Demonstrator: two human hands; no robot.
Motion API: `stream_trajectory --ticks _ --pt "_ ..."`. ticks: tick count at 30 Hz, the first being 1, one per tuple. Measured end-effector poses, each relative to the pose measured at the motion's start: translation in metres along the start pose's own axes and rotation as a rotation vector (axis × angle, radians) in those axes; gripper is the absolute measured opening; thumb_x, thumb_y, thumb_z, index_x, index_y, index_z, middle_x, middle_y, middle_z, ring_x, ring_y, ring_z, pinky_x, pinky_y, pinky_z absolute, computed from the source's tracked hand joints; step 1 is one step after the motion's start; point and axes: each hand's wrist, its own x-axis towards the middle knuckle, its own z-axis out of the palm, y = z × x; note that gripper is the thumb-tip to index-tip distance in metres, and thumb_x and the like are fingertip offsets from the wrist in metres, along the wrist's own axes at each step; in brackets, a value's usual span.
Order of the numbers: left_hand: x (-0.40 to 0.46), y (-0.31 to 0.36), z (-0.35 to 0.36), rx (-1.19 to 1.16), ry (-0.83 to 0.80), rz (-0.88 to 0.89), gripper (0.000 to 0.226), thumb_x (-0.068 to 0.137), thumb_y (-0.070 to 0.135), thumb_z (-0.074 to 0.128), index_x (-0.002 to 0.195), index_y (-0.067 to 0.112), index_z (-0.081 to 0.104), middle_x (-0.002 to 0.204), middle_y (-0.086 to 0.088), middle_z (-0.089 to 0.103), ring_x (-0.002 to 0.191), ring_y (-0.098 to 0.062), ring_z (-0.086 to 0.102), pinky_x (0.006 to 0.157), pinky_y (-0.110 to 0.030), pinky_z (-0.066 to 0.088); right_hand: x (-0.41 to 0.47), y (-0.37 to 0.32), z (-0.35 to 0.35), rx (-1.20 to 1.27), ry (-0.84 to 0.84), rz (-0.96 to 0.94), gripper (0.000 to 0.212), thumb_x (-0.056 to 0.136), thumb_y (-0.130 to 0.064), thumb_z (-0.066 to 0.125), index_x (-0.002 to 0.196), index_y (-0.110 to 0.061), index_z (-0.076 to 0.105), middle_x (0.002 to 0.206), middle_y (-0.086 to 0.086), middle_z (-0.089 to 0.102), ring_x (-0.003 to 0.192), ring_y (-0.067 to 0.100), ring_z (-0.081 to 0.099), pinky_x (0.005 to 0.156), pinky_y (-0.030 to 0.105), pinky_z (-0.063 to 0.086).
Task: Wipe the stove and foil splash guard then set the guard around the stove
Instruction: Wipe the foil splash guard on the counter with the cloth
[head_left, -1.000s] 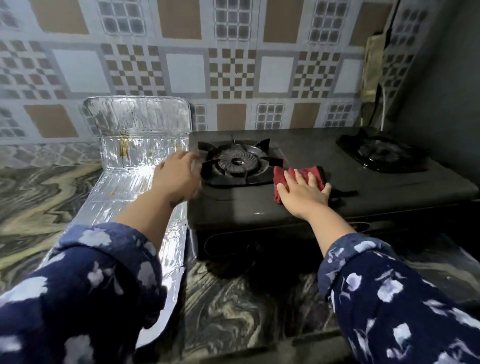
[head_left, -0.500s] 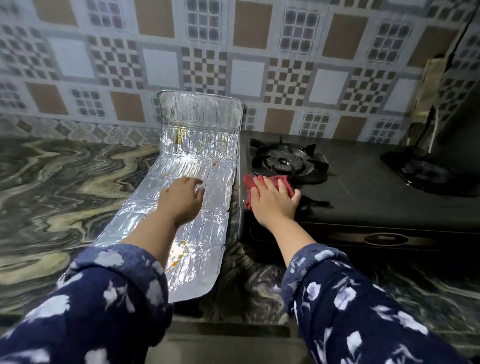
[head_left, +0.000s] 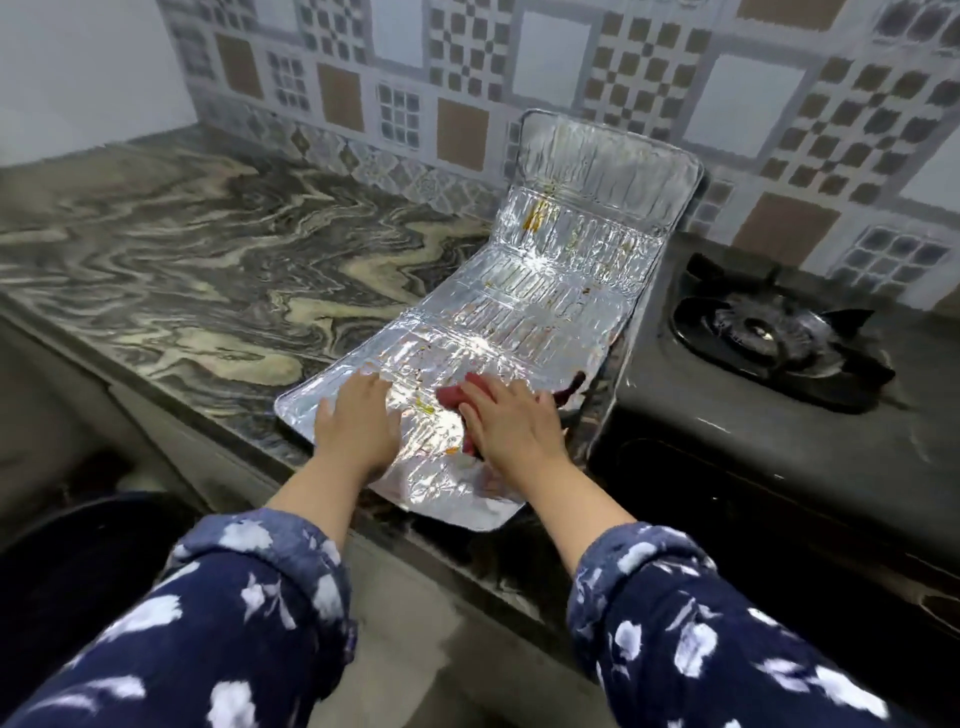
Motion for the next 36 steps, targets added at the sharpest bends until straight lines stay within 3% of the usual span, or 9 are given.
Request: stream_trajectory --ticks 4,7,10,13,19,25,30,33,36 --pt "-0.02 -0.03 0.024 0.087 -0.046 -0.194 0.057 0.096 0.033 0.032 0.147 0.015 0.013 0.16 0.0 -0.001 0.147 -0.019 -0.007 0.116 -0.057 0.001 -0.033 -0.026 0.048 0.043 -0.245 -0.161 0.05 0.094 -0.054 0.021 0.141 -0.042 0.028 0.155 -0.003 0.027 0.132 0.029 0.031 0.097 0.046 0.027" --pt "-0.026 -0.043 0.034 0.14 -0.084 -0.248 0.063 0.097 0.041 0.024 0.149 0.013 0.004 0.16 -0.001 -0.01 0.146 -0.02 -0.014 0.115 -0.06 -0.002 -0.031 -0.005 0.048 0.024 -0.182 -0.387 0.05 0.092 -0.056 0.022 0.141 -0.046 0.029 0.156 -0.004 0.025 0.138 0.025 0.028 0.107 0.046 0.019" --pt "-0.025 -0.05 0.041 0.157 -0.111 -0.262 0.066 0.095 0.045 0.018 0.149 0.012 -0.002 0.159 -0.002 -0.013 0.146 -0.018 -0.016 0.114 -0.06 -0.006 -0.014 0.026 0.043 -0.015 -0.227 -0.738 0.048 0.097 -0.048 0.024 0.145 -0.044 0.023 0.158 -0.011 0.017 0.146 0.016 0.014 0.115 0.046 0.001" --pt "-0.026 -0.056 0.051 0.157 -0.126 -0.257 0.066 0.095 0.048 0.012 0.148 0.014 -0.007 0.159 -0.001 -0.015 0.145 -0.015 -0.017 0.114 -0.06 -0.007 -0.005 0.026 0.056 -0.009 -0.272 -0.859 0.05 0.098 -0.044 0.023 0.147 -0.039 0.015 0.158 -0.012 0.008 0.147 0.016 0.002 0.116 0.05 -0.006" --pt "-0.028 -0.058 0.058 0.181 -0.055 -0.234 0.062 0.096 0.04 0.013 0.148 0.013 -0.006 0.159 0.0 -0.012 0.145 -0.013 -0.015 0.113 -0.061 -0.006 0.03 -0.023 0.084 0.083 -0.156 -0.616 0.051 0.095 -0.05 0.027 0.145 -0.043 0.022 0.157 -0.014 0.017 0.146 0.018 0.015 0.114 0.055 0.008" --pt "-0.028 -0.059 0.061 0.184 -0.028 -0.249 0.063 0.094 0.042 0.01 0.148 0.015 -0.008 0.159 0.003 -0.013 0.145 -0.01 -0.014 0.112 -0.063 -0.008 0.098 -0.018 0.093 0.052 -0.189 -0.212 0.055 0.096 -0.051 0.011 0.148 -0.035 0.01 0.16 -0.009 0.004 0.147 0.022 -0.002 0.114 0.059 -0.004" --pt "-0.028 -0.056 0.057 0.213 -0.052 -0.245 0.065 0.094 0.044 0.007 0.147 0.013 -0.013 0.159 -0.001 -0.014 0.145 -0.013 -0.016 0.11 -0.061 -0.013 0.081 -0.014 0.091 0.031 -0.231 0.077 0.059 0.096 -0.048 0.007 0.15 -0.026 0.0 0.16 0.0 -0.006 0.146 0.028 -0.007 0.115 0.058 -0.005" --pt "-0.027 -0.059 0.051 0.256 -0.047 -0.194 0.069 0.093 0.048 0.011 0.148 0.012 -0.005 0.16 -0.003 -0.004 0.147 -0.016 -0.007 0.114 -0.055 -0.01 0.053 -0.033 0.088 0.037 -0.246 0.102 0.06 0.094 -0.051 0.008 0.149 -0.031 0.002 0.16 0.0 -0.001 0.145 0.031 0.0 0.114 0.057 0.001" --pt "-0.013 -0.078 0.038 0.243 -0.004 -0.136 0.072 0.091 0.051 0.015 0.149 0.011 0.001 0.16 -0.003 0.001 0.147 -0.017 -0.004 0.118 -0.049 -0.006 0.051 -0.039 0.076 0.028 -0.201 -0.059 0.055 0.091 -0.057 0.018 0.145 -0.044 0.015 0.158 -0.001 0.015 0.14 0.032 0.012 0.109 0.052 0.013"
